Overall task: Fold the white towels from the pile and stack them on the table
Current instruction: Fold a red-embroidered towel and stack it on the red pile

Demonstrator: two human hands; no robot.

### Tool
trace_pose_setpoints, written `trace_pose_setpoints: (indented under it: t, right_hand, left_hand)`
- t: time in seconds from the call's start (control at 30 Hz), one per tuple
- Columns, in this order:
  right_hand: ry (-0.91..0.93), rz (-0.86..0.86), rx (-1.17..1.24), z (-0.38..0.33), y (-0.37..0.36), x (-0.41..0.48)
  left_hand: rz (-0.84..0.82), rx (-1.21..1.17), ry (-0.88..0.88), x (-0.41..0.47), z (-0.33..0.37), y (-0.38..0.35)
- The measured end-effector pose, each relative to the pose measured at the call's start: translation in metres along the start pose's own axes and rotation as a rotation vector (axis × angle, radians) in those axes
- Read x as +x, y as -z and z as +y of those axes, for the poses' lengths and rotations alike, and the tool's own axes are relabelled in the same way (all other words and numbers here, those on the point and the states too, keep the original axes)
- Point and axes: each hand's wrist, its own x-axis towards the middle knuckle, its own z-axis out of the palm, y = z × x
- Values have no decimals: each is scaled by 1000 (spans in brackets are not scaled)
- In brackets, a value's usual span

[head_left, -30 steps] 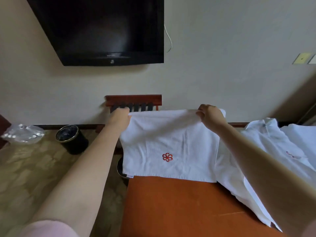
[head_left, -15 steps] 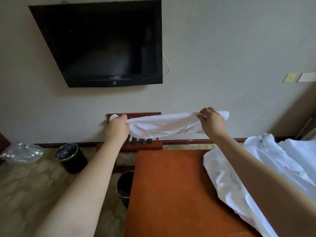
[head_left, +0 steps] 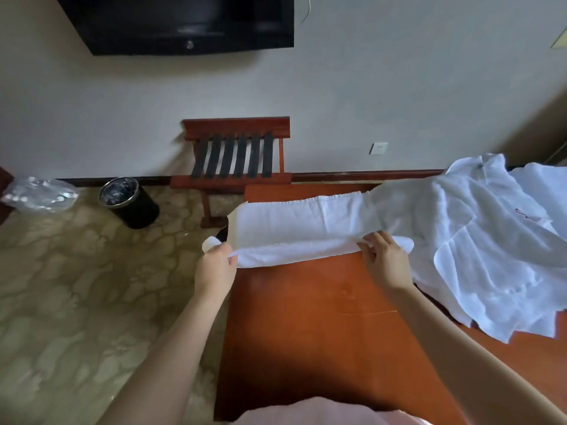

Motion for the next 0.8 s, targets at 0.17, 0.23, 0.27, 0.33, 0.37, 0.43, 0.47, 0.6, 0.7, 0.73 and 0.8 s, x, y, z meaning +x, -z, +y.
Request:
trace_pose_setpoints:
  t: [0.17,0.23,0.27,0.33,0.37,0.43,0.47,0.6,0.7,0.73,0.8]
  right_hand:
    - [-59,-131,-55,15,-11,-49]
    - [-66,-212,-89,23,-15,-65]
    - [-77,-259,-105,27,-17,-72]
    - [-125,-356,-144,35,-21,-83]
    - [-157,-405,-164,38,-23,-87]
    - [-223,-501,-191,43,-27,-95]
    - [-245,-554,-197,43,-28,-98]
    - [-184,-860,-331,36,-34,-105]
    - [-141,-1039,-468,24,-36,-100]
    - [-125,-1095,-485,21,-36,-97]
    - [-131,-1186,-487,17,-37,-90]
  left_hand:
    - [-126,66,39,-49,-16,-30]
    - [-188,107,53,-66,-24,-41]
    - [-221,129,55,-74,-27,-46]
    - [-284,158,41,-86,-31,-53]
    - [-310,165,30,-91,-32,-56]
    - [-359,196,23,-97,-36,-60]
    - [-389,226,21,-101,-38,-62]
    - [-527,397,44,-112,-47,-63]
    - [-658,513,39,-109,-43,-62]
    - [-732,576,36,-105,-40,-61]
    - [-920,705,51,-95,-31,-60]
